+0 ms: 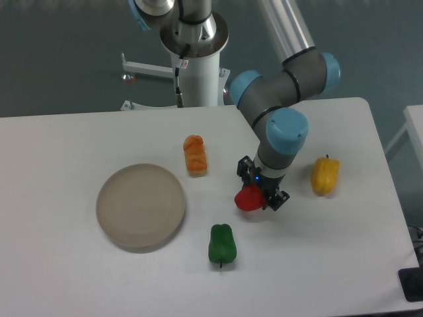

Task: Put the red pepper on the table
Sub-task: 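Lower the red pepper onto the table and open the gripper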

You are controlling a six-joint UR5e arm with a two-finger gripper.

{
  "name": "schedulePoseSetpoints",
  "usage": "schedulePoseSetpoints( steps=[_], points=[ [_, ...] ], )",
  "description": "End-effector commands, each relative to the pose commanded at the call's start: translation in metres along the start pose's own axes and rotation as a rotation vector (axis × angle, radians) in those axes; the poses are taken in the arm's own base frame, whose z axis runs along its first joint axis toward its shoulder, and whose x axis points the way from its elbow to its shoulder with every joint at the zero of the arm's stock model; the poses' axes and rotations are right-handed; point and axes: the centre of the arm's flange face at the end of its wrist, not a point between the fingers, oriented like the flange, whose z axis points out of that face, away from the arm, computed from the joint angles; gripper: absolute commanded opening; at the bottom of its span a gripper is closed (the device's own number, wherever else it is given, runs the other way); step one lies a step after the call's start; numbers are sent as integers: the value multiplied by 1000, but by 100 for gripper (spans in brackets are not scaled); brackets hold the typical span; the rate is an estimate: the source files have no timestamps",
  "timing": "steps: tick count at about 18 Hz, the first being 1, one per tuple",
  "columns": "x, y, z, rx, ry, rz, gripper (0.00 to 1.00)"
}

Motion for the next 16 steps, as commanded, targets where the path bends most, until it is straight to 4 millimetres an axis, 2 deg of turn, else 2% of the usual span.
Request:
schedulePoseSetpoints(
  steps=[1,2,4,7,11,13,16],
  points=[
    [3,-3,4,-2,6,6,53],
    [3,-4,4,-4,6,9,62],
    [3,-4,2,-2,7,7,100],
    [3,-4,-12,12,-10,7,100],
    [-1,9,-52,19,-66,-15,100],
    [-6,28,-80,26,-90,-37,100],
    [-14,30,-105,22,-78,-39,100]
  ],
)
